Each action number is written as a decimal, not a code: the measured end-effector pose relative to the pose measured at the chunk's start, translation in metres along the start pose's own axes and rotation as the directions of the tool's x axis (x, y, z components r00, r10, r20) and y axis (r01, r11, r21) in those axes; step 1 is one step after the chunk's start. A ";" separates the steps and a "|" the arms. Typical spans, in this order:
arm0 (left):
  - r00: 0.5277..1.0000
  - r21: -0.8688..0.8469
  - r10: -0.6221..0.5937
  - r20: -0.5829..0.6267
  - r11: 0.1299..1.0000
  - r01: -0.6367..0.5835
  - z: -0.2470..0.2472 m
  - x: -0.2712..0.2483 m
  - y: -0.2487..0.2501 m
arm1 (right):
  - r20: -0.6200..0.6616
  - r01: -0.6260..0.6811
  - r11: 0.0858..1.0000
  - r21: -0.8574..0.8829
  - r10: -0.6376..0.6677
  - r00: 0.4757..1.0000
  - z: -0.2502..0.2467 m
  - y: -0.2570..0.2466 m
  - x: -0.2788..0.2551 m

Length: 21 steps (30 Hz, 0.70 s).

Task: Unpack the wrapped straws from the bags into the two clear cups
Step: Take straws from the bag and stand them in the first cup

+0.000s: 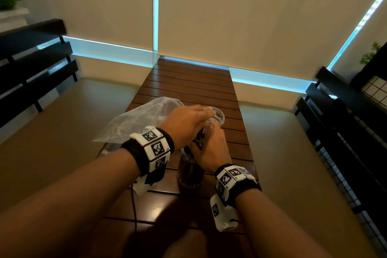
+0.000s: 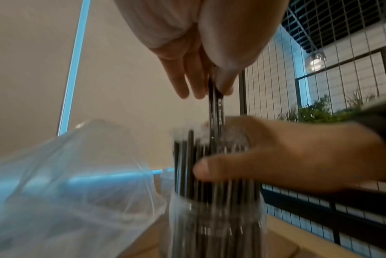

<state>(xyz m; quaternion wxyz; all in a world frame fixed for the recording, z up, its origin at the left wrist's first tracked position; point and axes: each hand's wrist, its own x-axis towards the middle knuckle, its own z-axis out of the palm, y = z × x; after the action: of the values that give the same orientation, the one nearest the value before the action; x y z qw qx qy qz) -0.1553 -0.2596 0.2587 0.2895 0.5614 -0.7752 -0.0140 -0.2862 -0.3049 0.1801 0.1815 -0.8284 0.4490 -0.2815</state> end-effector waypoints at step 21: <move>0.733 0.125 -0.664 -0.150 0.722 0.680 0.011 -0.030 -0.075 | 0.138 0.198 0.865 -0.460 -0.151 0.979 -0.003 -0.021 0.008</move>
<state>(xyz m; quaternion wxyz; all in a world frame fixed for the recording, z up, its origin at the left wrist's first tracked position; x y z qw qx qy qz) -0.0896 -0.2637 0.2108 0.2517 0.8268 -0.5024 -0.0247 -0.2711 -0.3005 0.1966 -0.0298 -0.8975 0.4176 -0.1383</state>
